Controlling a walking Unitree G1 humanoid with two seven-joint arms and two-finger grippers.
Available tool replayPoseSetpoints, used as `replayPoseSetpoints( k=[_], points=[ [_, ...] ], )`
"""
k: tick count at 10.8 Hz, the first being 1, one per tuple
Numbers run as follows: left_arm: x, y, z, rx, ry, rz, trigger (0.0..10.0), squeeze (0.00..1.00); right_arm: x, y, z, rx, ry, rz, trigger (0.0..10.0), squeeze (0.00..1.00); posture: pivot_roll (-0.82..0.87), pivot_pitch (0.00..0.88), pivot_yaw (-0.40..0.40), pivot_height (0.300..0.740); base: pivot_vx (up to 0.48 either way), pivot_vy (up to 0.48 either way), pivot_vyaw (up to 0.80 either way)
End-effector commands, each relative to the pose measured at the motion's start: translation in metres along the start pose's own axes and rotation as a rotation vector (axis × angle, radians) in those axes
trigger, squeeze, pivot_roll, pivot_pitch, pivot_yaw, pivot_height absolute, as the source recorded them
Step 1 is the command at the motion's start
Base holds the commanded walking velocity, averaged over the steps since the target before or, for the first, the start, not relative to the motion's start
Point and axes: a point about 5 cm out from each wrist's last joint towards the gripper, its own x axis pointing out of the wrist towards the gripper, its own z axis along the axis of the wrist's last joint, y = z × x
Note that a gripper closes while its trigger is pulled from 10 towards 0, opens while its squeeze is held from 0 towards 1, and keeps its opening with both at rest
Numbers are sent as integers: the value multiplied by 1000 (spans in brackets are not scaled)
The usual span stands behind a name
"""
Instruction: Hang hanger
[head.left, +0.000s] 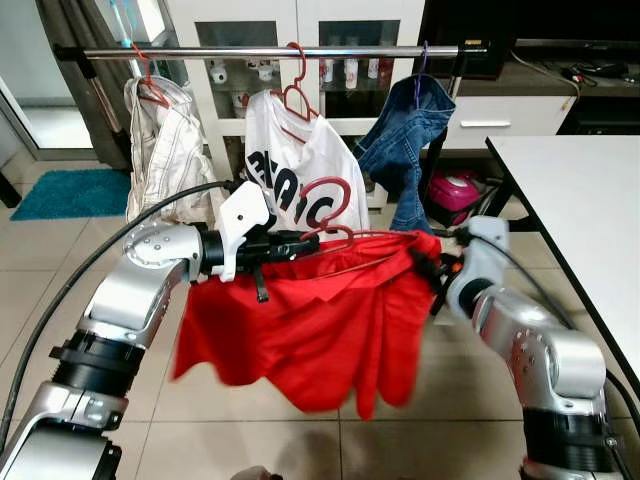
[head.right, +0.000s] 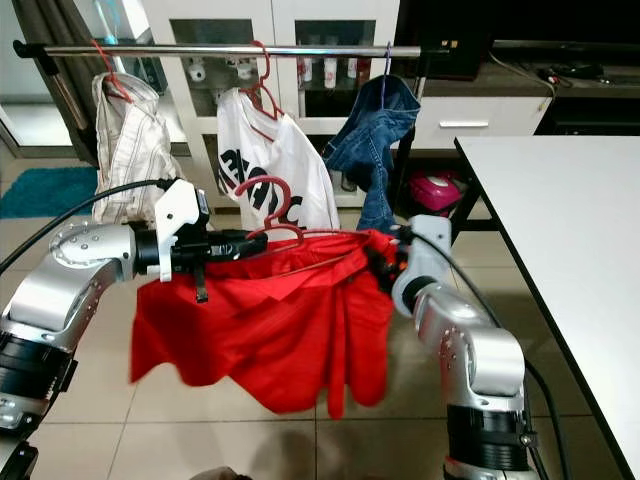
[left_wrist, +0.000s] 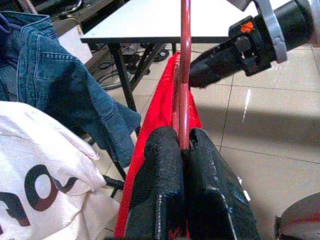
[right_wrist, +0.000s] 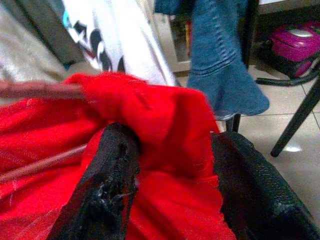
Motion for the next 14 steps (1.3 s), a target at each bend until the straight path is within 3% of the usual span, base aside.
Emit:
replayPoseSetpoints(
  k=[1, 2, 3, 4, 5, 12, 14],
  points=[
    [-2, -1, 8, 25, -28, -8, 0, 0, 1, 3, 4, 90, -30, 50, 10000, 0, -99, 0, 10, 740, 0, 0, 0],
    [-3, -3, 8, 21, -28, -19, 0, 0, -1, 12, 8, 149, -51, 140, 10000, 0, -98, 0, 9, 740, 0, 0, 0],
    [-3, -4, 9, 18, -34, -21, 0, 0, -1, 13, 6, 141, -44, 141, 10000, 0, -96, 0, 8, 740, 0, 0, 0],
    [-3, -4, 11, 18, -37, -18, 0, 0, 0, 13, 4, 137, -38, 145, 3529, 0, -95, 0, 6, 740, 0, 0, 0],
    [-3, -3, 11, 18, -34, -14, 0, 0, 0, 13, 4, 144, -39, 147, 0, 0, -95, 0, 6, 740, 0, 0, 0],
    [-6, -3, 12, 13, -27, -7, 0, 0, -1, 11, 3, 134, -62, 170, 0, 0, -96, 0, 5, 740, 0, 0, 0],
    [-9, 3, 6, 23, 17, 44, 0, 0, -3, 9, 7, 143, -86, 174, 0, 0, -96, 0, 6, 740, 0, 0, 0]
  ],
)
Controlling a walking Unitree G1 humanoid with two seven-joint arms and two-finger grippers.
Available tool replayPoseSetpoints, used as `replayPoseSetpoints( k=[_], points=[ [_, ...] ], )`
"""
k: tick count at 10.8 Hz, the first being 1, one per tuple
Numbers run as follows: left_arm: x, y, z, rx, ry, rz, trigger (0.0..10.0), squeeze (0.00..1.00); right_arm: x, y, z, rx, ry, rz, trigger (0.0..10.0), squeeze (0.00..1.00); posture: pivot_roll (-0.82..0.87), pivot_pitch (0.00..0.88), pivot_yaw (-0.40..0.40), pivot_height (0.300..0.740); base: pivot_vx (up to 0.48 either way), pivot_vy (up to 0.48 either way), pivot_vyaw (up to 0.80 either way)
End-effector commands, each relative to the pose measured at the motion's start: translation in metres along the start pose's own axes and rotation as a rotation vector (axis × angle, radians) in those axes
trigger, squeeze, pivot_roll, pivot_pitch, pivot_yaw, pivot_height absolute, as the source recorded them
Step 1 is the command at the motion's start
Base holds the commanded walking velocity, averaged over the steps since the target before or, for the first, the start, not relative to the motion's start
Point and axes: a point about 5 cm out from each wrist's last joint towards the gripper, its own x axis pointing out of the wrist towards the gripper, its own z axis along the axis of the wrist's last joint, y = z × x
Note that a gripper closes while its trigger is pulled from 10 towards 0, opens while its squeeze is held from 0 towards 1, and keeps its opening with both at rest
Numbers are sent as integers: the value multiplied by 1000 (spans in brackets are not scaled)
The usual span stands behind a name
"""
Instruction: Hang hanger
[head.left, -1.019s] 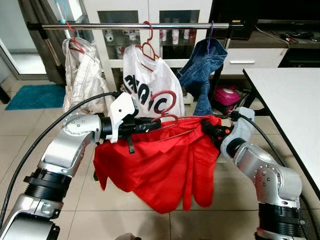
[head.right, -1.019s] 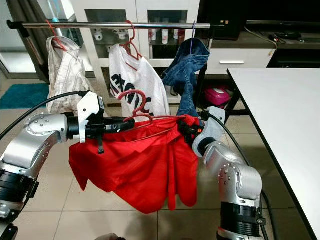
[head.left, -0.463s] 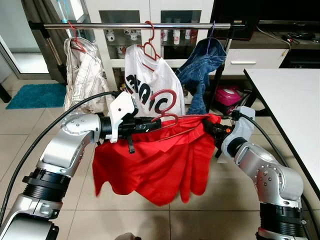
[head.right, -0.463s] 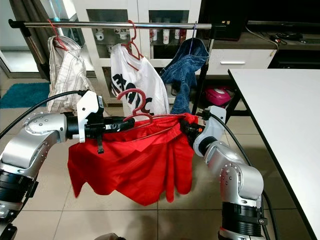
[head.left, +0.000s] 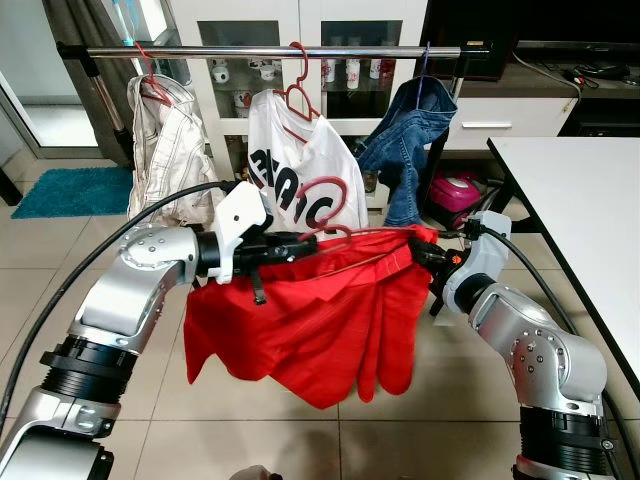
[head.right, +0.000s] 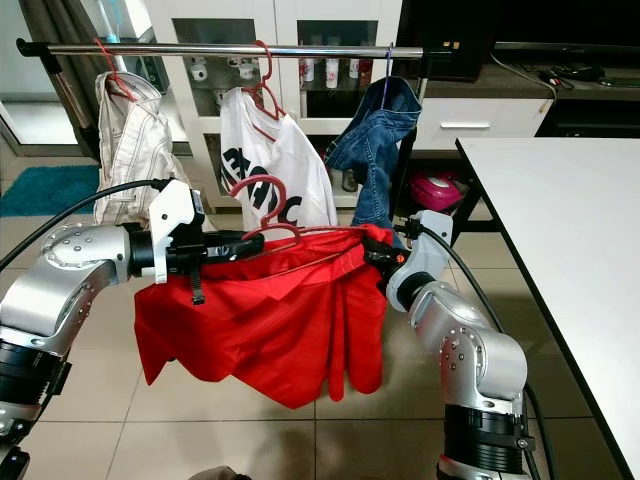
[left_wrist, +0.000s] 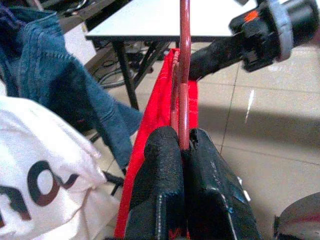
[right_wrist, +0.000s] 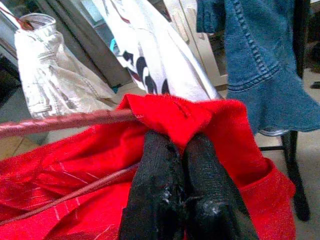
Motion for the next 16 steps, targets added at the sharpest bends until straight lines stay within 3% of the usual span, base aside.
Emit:
replayPoseSetpoints(
  k=[1, 5, 6, 8, 10, 11, 12, 13, 14, 15, 16],
  points=[
    [-4, 5, 3, 36, 18, 27, 0, 0, -2, 1, 7, 3, -39, 15, 0, 0, -99, 0, 8, 740, 0, 0, 0],
    [5, -7, -25, 50, 171, -47, 0, 0, -11, 23, 32, -27, -105, 140, 0, 0, -107, 0, 17, 740, 0, 0, 0],
    [8, -8, -28, 46, 184, -39, 0, 0, -13, 32, 34, -46, -93, 197, 0, 0, -109, 0, 19, 740, 0, 0, 0],
    [16, 6, -30, 45, 187, 71, 0, 0, -26, 53, 22, -149, 23, 361, 0, 0, -117, 0, 26, 740, 0, 0, 0],
    [10, 13, -24, 53, 167, 83, 0, 0, -28, 43, 9, -194, 91, 286, 0, 0, -116, 0, 29, 740, 0, 0, 0],
    [5, 16, -10, 39, 97, 80, 0, 0, -27, 32, -7, -266, 169, 207, 0, 0, -105, 0, 25, 740, 0, 0, 0],
    [3, 19, -7, 43, 83, 95, 0, 0, -27, 31, -14, -314, 196, 209, 9216, 0, -102, 0, 24, 740, 0, 0, 0],
    [1, 24, -4, 38, 62, 119, 0, 0, -29, 34, -22, -354, 222, 242, 10000, 0, -97, 0, 23, 740, 0, 0, 0],
    [-1, 27, -2, 39, 57, 134, 0, 0, -30, 37, -27, -358, 234, 266, 10000, 0, -94, 0, 21, 740, 0, 0, 0],
    [-5, 32, -2, 44, 69, 160, 0, 0, -31, 38, -34, -380, 253, 276, 2471, 0, -91, 0, 22, 740, 0, 0, 0],
    [-8, 37, -5, 49, 99, 194, 0, 0, -32, 41, -39, -380, 260, 301, 0, 0, -94, 0, 27, 740, 0, 0, 0]
  ],
)
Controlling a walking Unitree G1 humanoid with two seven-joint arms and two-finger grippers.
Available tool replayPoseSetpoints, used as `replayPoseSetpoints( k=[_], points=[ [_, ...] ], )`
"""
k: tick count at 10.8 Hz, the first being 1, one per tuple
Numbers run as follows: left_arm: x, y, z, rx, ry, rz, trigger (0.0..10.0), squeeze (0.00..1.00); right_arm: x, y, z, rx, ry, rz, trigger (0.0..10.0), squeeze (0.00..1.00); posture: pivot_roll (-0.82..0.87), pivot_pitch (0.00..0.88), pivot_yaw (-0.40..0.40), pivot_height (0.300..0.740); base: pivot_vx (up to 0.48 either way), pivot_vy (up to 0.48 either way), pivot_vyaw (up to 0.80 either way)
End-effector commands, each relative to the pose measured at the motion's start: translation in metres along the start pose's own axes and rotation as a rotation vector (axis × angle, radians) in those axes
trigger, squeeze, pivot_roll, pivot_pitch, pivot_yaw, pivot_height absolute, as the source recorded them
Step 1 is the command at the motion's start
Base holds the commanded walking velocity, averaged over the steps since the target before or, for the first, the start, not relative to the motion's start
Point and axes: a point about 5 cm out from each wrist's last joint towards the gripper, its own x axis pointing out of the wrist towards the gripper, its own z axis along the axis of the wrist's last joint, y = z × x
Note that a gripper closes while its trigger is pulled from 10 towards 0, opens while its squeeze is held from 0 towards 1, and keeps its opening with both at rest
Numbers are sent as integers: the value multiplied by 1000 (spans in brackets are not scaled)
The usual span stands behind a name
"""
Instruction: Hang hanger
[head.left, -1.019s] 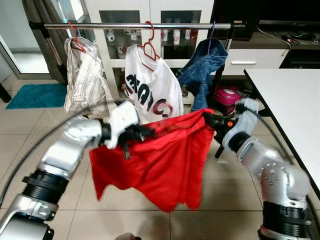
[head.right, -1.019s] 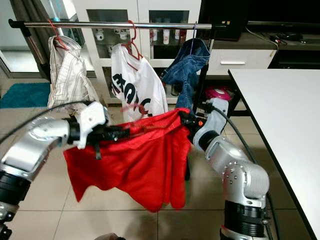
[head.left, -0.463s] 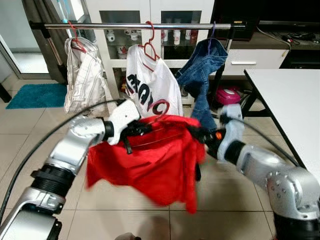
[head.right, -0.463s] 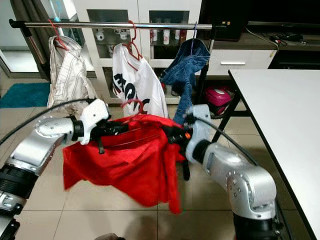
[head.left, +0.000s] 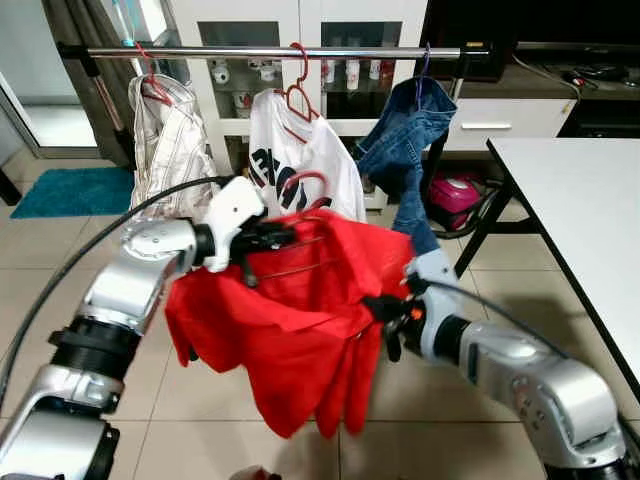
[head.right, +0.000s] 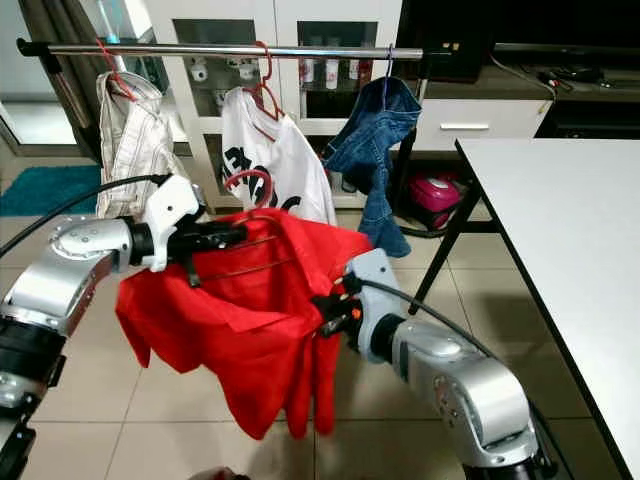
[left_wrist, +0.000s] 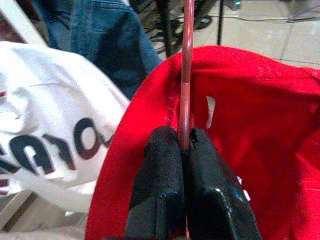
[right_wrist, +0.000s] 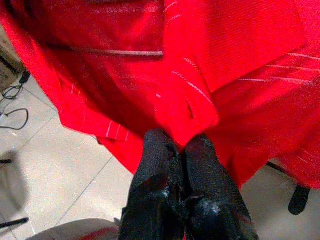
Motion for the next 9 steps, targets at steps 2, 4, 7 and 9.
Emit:
replayPoseSetpoints(
  k=[2, 4, 7, 9],
  points=[
    [-6, 16, 16, 21, -51, 83, 0, 0, 0, 1, -8, -32, 14, -6, 0, 0, -96, 0, 28, 740, 0, 0, 0],
    [-8, 22, 20, 16, -71, 118, 0, 0, 0, 1, -14, -48, 33, -14, 0, 0, -95, 0, 27, 740, 0, 0, 0],
    [-9, 12, 26, 23, -108, -31, 0, 0, 4, 0, -8, -104, -3, -26, 10000, 0, -91, 0, 34, 740, 0, 0, 0],
    [-10, 13, 26, 61, -91, -60, 0, 0, -4, 4, 2, -103, -42, 82, 10000, 1000, -86, 0, 42, 740, 0, 0, 0]
  ],
)
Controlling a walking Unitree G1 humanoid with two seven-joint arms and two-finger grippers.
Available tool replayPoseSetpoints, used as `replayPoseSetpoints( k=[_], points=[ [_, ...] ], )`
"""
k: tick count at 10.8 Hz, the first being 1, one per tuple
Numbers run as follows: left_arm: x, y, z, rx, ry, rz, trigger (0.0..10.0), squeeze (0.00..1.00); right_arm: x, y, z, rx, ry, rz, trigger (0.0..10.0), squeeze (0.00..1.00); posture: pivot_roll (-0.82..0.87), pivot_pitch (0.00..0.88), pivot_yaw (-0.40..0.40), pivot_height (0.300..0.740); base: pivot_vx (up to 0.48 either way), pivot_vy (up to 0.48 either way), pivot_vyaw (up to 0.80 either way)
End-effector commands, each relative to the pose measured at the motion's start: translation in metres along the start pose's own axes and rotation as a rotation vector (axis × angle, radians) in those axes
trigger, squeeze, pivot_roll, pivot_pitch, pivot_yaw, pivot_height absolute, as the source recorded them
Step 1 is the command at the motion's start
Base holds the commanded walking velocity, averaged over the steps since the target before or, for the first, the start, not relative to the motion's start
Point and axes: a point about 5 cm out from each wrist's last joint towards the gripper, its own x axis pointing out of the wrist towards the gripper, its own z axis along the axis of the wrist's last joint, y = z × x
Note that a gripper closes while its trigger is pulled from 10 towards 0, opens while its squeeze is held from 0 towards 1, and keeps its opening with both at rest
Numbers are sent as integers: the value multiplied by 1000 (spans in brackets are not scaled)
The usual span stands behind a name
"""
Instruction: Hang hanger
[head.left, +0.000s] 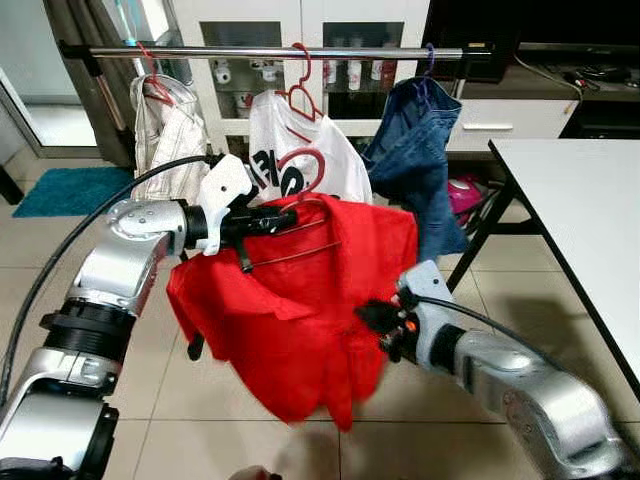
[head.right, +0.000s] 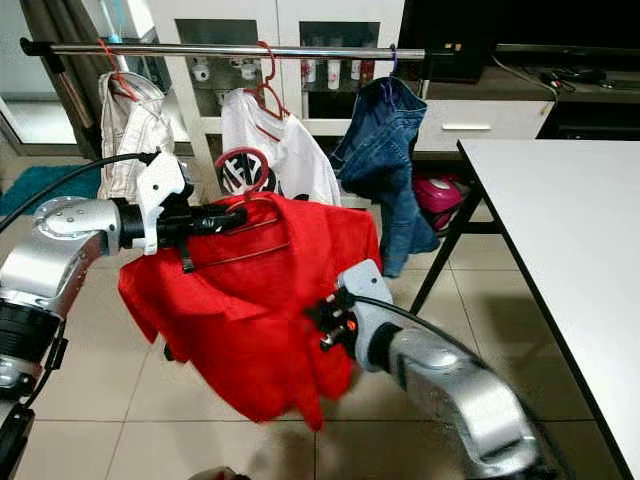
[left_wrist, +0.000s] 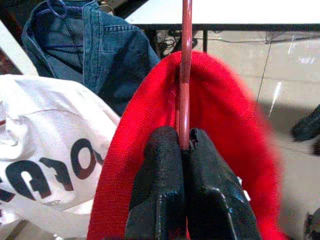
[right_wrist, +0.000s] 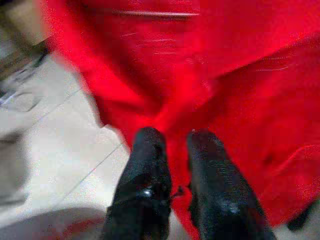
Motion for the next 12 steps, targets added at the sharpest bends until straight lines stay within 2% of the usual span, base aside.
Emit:
replayPoseSetpoints(
  k=[1, 2, 3, 4, 6, 7, 8, 9, 11, 12],
  points=[
    [-6, 9, 10, 64, 4, 5, 0, 0, -10, 7, 4, -76, 4, 114, 10000, 1000, -89, 0, 51, 740, 0, 0, 0],
    [-7, 10, 11, 72, 9, -1, 0, 0, -18, 10, 1, -124, 37, 173, 10000, 1000, -89, 0, 56, 740, 0, 0, 0],
    [-9, 10, 13, 93, 14, -51, 0, 0, -31, 6, 0, -207, 60, 205, 10000, 1000, -92, 0, 61, 740, 0, 0, 0],
    [-12, 2, 16, 110, 12, -189, 0, 0, -39, -12, 23, -274, -49, 115, 10000, 1000, -96, 0, 71, 740, 0, 0, 0],
    [-15, -9, 18, 137, 24, -351, 0, 0, -44, -13, 52, -340, -160, 136, 10000, 1000, -93, 0, 70, 740, 0, 0, 0],
    [-15, -13, 16, 183, 64, -402, 0, 0, -46, -10, 67, -351, -216, 175, 10000, 1000, -89, 0, 67, 740, 0, 0, 0],
    [-15, -15, 18, 214, 66, -418, 0, 0, -47, -8, 73, -382, -224, 207, 10000, 1000, -89, 0, 67, 740, 0, 0, 0],
    [-12, -22, 25, 243, 38, -449, 0, 0, -42, -6, 78, -421, -226, 226, 10000, 0, -85, 0, 58, 740, 0, 0, 0],
    [-8, -40, 36, 283, -10, -514, 0, 0, -30, 8, 82, -442, -233, 325, 10000, 0, -81, 0, 49, 740, 0, 0, 0],
    [-6, -42, 39, 293, -25, -519, 0, 0, -24, 11, 81, -447, -222, 345, 10000, 0, -79, 0, 44, 740, 0, 0, 0]
  ],
)
